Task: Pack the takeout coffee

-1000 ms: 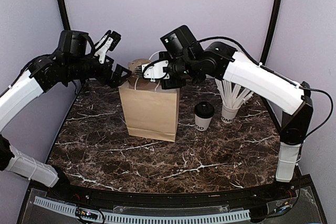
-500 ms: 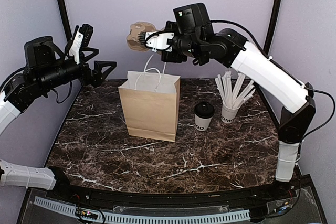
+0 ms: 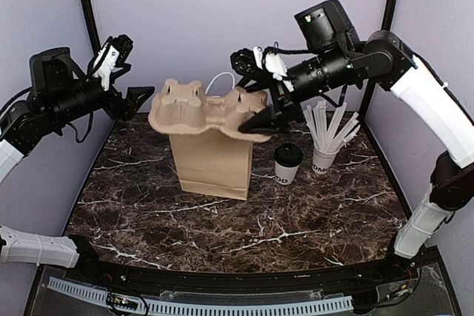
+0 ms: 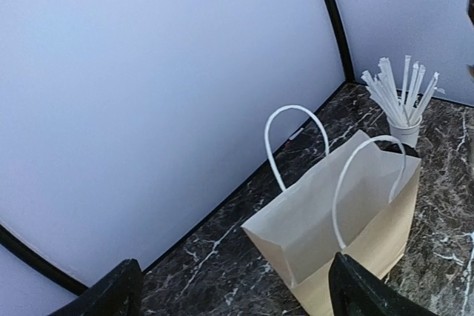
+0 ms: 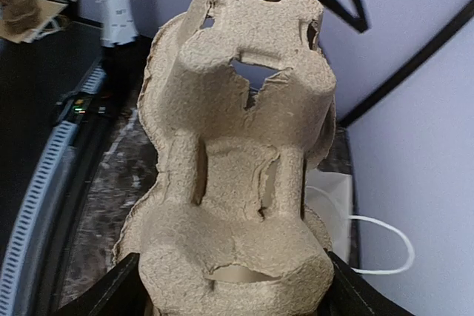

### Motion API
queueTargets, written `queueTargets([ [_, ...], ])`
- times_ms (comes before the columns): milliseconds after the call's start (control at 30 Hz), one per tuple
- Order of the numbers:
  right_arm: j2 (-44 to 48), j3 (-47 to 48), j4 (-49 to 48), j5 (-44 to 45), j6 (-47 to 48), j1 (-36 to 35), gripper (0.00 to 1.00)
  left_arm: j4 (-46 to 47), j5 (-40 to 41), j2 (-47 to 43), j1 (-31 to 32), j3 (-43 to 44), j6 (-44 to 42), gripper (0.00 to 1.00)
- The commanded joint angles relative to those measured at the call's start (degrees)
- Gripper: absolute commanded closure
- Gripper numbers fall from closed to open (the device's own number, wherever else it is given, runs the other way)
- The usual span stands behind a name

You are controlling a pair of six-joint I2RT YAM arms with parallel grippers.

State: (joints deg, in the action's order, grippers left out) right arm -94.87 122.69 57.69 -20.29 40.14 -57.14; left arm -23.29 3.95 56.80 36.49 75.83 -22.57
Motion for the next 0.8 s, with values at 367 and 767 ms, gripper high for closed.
queueTargets([
  [367,-17.9,-22.9,23.1,-62.6,6.2,4.9,0.21,-11.5,-11.9,-5.4,3.8,2.3,-0.3,0.23],
  [767,-4.3,-30.4,4.7,-42.2,-3.3,9.2,0.14,-21.0,-1.1,7.1,34.1,-0.7,10.0,0.26],
])
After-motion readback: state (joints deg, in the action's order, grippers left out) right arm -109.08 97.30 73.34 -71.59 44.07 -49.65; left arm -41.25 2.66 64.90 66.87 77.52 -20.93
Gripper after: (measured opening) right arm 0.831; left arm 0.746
